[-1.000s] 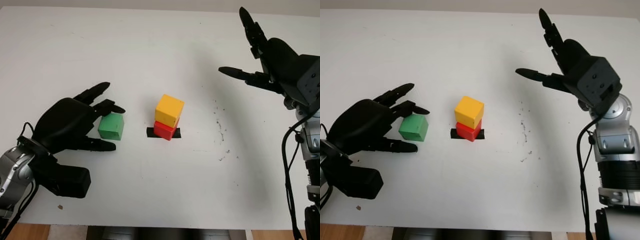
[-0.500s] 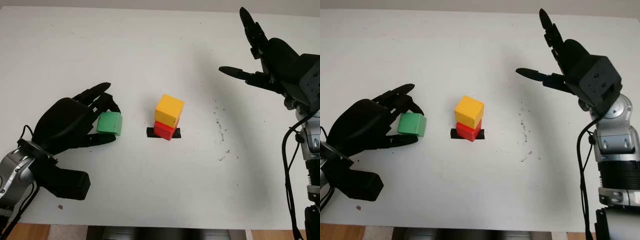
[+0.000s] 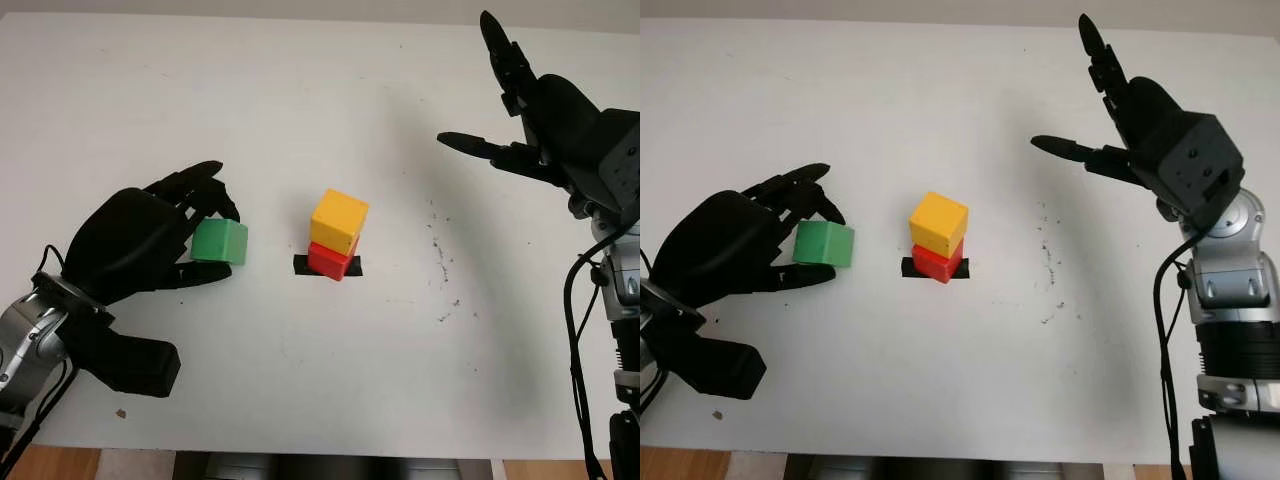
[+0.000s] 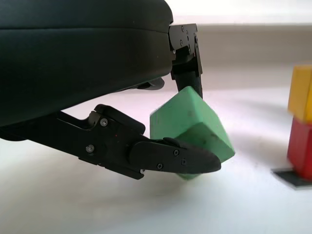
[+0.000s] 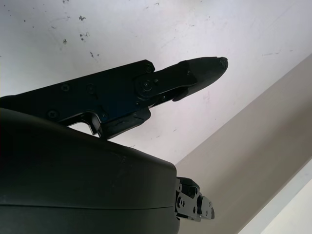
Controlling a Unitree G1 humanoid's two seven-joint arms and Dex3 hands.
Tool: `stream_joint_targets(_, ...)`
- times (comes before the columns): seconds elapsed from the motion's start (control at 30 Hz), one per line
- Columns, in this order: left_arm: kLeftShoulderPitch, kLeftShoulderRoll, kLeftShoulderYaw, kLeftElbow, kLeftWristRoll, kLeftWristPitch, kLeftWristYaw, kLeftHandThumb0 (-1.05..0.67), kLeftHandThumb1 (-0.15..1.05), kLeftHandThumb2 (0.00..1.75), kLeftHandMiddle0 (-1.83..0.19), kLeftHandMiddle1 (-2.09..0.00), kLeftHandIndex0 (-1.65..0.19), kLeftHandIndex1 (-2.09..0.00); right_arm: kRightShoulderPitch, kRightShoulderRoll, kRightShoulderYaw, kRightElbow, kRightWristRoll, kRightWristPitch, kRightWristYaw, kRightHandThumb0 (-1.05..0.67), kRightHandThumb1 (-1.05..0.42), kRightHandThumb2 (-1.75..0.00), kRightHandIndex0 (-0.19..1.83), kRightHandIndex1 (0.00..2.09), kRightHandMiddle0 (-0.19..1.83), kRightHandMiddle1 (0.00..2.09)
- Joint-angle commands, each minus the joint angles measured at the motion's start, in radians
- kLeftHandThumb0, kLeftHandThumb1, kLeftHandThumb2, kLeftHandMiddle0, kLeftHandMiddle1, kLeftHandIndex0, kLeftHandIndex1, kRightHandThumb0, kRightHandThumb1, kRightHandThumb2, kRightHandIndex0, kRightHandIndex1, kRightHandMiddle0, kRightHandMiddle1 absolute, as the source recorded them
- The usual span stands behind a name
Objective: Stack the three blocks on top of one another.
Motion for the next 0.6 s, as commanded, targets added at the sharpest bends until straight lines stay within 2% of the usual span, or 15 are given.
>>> stream_joint_targets(0.0,-0.040,0.025,0.027,0.000,-0.023,-0.008,0.005,-0.46,1.05,0.43,-0.30,-0.11,0.01,-1.72,0.007,-0.006,-0.006,0.002,0.001,-0.013,-0.005,-0.66,-1.05,-0.09,-0.19,0.00,-0.19,0.00)
stream_joint_targets(0.03,-0.060,0.030,0.031,-0.001,-0.036,-0.009,-0.004,-0.45,1.05,0.45,-0.28,-0.10,0.06,-1.71,0.007,-0.007,-0.004,0.004,-0.004,-0.017,-0.008,-0.66,-1.05,-0.08,-0.19,0.00,-0.19,0.00)
stream_joint_targets(0.17,-0.139,0.043,0.034,0.002,-0.091,-0.014,-0.042,-0.46,1.05,0.38,-0.32,-0.12,-0.08,-1.54,0.003,-0.006,0.001,0.013,-0.019,-0.024,-0.015,-0.67,-1.05,-0.09,-0.19,0.00,-0.19,0.00)
stream_joint_targets(0.3,-0.223,0.050,0.024,0.012,-0.139,-0.032,-0.092,-0.47,1.05,0.36,-0.35,-0.13,-0.09,-1.71,-0.001,-0.003,0.004,0.021,-0.023,-0.034,-0.018,-0.68,-1.05,-0.09,-0.19,0.00,-0.19,0.00)
stream_joint_targets(0.4,-0.283,0.041,0.013,0.041,-0.240,-0.046,-0.176,-0.46,1.05,0.35,-0.36,-0.14,-0.11,-1.76,-0.006,-0.002,0.010,0.030,-0.028,-0.043,-0.021,-0.67,-1.05,-0.10,-0.19,0.00,-0.19,0.00)
stream_joint_targets(0.47,-0.326,0.024,0.005,0.058,-0.340,-0.028,-0.257,-0.47,1.05,0.33,-0.37,-0.14,-0.19,-1.55,-0.009,0.000,0.015,0.034,-0.042,-0.044,-0.032,-0.69,-1.05,-0.10,-0.19,0.00,-0.19,0.00)
stream_joint_targets(0.57,-0.387,-0.014,-0.010,0.097,-0.504,0.011,-0.383,-0.47,1.05,0.31,-0.39,-0.14,-0.28,-1.46,-0.013,0.000,0.018,0.042,-0.050,-0.055,-0.035,-0.69,-1.05,-0.09,-0.19,0.00,-0.19,0.00)
